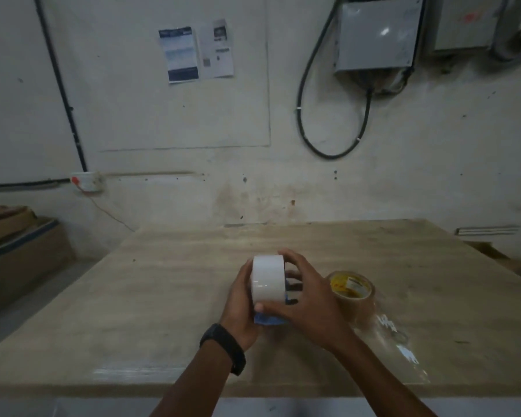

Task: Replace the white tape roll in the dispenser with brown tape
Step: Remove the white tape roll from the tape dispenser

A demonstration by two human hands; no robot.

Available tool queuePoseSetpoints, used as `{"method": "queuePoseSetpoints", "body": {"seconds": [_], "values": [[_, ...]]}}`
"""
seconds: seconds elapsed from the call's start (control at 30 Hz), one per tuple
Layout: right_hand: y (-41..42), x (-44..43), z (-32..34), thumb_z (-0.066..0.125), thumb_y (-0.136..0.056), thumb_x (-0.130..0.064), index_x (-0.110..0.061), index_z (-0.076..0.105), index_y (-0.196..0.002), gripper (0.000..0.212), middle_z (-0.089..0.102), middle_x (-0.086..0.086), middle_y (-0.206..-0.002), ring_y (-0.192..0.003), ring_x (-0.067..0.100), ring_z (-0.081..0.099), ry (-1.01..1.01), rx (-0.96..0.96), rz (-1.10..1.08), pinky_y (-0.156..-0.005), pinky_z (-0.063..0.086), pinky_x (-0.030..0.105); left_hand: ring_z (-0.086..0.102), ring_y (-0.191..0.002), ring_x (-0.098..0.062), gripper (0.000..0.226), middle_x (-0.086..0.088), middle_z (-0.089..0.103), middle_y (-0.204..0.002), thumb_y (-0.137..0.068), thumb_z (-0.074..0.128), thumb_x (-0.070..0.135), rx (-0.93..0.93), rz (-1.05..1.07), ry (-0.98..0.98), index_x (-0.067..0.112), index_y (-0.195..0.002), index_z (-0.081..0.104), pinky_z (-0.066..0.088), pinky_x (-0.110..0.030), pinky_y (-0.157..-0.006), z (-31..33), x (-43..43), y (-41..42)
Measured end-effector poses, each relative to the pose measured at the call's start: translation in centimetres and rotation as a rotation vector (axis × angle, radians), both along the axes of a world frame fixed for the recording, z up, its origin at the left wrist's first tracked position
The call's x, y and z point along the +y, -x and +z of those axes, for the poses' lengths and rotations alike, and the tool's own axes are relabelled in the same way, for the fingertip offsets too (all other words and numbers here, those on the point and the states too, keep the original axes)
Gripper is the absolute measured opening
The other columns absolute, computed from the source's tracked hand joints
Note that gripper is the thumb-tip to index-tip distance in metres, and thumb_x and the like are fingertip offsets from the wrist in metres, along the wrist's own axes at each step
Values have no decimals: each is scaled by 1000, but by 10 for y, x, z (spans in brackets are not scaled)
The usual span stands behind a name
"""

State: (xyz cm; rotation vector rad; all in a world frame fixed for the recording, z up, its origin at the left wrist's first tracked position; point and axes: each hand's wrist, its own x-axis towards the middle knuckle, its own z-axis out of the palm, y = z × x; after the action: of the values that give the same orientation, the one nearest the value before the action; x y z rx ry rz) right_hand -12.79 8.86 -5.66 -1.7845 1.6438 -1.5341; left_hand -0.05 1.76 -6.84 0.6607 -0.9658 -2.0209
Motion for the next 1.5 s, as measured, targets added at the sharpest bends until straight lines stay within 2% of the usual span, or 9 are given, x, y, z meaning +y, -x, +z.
{"method": "queuePoseSetpoints", "body": {"seconds": [0.1,0.27,0.5,0.6,0.77,0.87,1.23,1.4,1.5], "values": [[2,-6,-7,89,-57,-60,-36,42,-146,103,60,-13,-132,-110,3,62,-7,-77,20,-81,61,25,69,-80,-32,67,-20,73,-100,-86,50,61,-38,33,13,7,-117,73,60,-38,-65,0,-11,10],[5,-22,-20,81,-65,-60,-40,37,-150,97,58,-16,-136,-112,-8,59,-7,-218,26,-81,54,12,69,-88,-35,71,-24,74,-108,-77,58,65,-70,120,68,10,-119,72,59,-43,-73,-7,-31,29],[16,-51,-30,82,-75,-53,-49,41,-143,80,59,-35,-122,-108,-12,59,-3,-285,26,-76,54,9,68,-100,-41,70,-23,73,-114,-81,51,68,-138,161,82,15,-121,72,59,-50,-81,-14,-60,47],[17,-55,-34,82,-73,-56,-46,41,-144,83,59,-29,-125,-107,-13,59,-5,-294,22,-74,54,10,66,-103,-42,74,-23,71,-117,-77,53,69,-159,177,126,15,-125,69,56,-56,-89,-25,-71,49],[20,-59,-40,81,-82,-38,-35,46,-143,71,63,-21,-126,-110,-6,62,-19,-304,43,-84,57,19,74,-80,-28,57,-16,77,-97,-79,54,62,-54,159,86,16,-99,81,60,-42,-73,-38,-80,53],[20,-57,-39,78,-85,-36,-33,46,-144,68,63,-11,-131,-115,4,63,-19,-306,45,-92,58,31,71,-84,-31,65,-19,75,-101,-78,55,63,-32,151,77,10,-110,76,56,-45,-80,-41,-80,52],[21,-57,-38,74,-78,-47,-35,51,-139,66,66,-14,-125,-109,0,65,-41,-390,113,-82,58,23,70,-81,-30,53,-16,75,-93,-71,60,63,-29,194,67,18,-88,83,54,-47,-83,-40,-76,48],[23,-57,-38,75,-75,-49,-37,51,-138,69,68,-14,-122,-108,2,66,-32,-422,127,-80,58,23,66,-99,-38,67,-22,72,-110,-82,59,63,-53,196,23,9,-120,72,46,-60,-101,-40,-77,47],[25,-56,-39,75,-78,-45,-37,47,-142,70,69,-11,-121,-109,7,68,-13,-438,128,-83,59,26,70,-95,-37,58,-21,74,-109,-88,57,60,-57,215,24,12,-115,75,52,-58,-95,-40,-77,45]]}}
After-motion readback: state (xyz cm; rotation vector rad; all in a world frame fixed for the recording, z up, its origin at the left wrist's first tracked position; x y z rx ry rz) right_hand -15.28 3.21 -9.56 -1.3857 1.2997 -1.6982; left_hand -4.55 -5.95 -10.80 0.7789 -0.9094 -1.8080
